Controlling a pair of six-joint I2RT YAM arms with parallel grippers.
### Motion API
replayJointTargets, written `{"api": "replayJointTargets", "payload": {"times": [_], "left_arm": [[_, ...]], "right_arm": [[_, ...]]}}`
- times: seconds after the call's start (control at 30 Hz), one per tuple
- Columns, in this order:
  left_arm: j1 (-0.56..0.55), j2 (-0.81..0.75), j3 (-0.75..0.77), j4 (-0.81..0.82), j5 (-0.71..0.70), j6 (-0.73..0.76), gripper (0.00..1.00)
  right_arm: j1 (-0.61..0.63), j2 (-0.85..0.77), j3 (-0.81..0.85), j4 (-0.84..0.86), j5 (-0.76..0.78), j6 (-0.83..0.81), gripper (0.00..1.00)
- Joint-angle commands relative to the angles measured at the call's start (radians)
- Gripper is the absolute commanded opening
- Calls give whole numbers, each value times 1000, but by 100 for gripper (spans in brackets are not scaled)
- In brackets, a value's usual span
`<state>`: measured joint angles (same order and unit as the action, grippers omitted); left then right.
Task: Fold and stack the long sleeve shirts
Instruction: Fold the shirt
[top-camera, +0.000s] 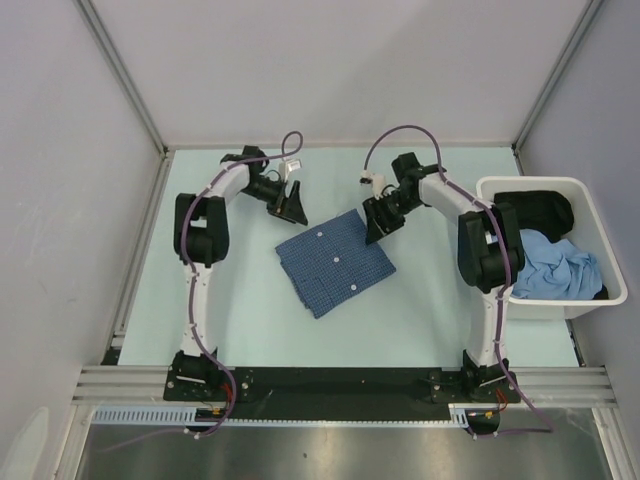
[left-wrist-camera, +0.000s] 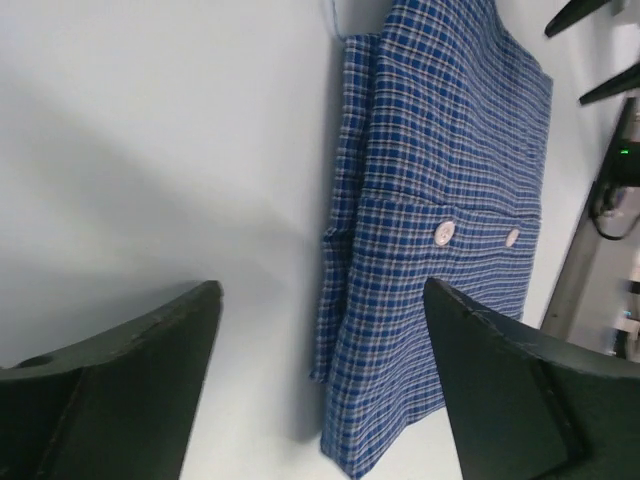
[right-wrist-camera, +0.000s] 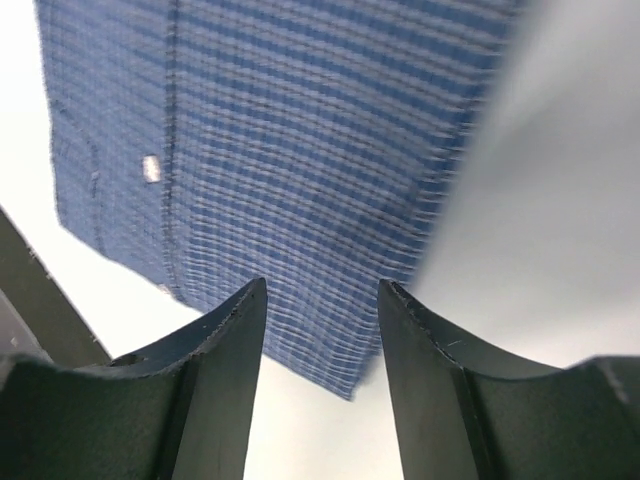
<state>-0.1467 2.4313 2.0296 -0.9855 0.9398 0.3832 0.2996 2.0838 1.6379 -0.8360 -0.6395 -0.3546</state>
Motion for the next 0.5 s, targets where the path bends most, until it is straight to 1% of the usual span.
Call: {"api": "replayJointTargets", "payload": {"times": [0.0,0.07,0.23,0.3,0.37,0.47], "left_arm": [[-40,24,24,-19,13,-4,84],[-48,38,-2,-12,31,-21,80],[-91,63,-55,-12,50,-35,75],[-108,75,-69,-19,59,-46,71],[-116,86,-71,-27,66,-47,64],[-123,91,-69,-24,89,-70,58]], "right_arm": [[26,-41,-47,2,-45,-9,52],[30,-36,-59,3,-60,-15,51],[36,8,-82,37,-43,-20,50],[39,28,-81,43,-22,-29,49],[38,48,-81,47,-5,-47,49],[39,64,-79,46,-2,-61,49]]}}
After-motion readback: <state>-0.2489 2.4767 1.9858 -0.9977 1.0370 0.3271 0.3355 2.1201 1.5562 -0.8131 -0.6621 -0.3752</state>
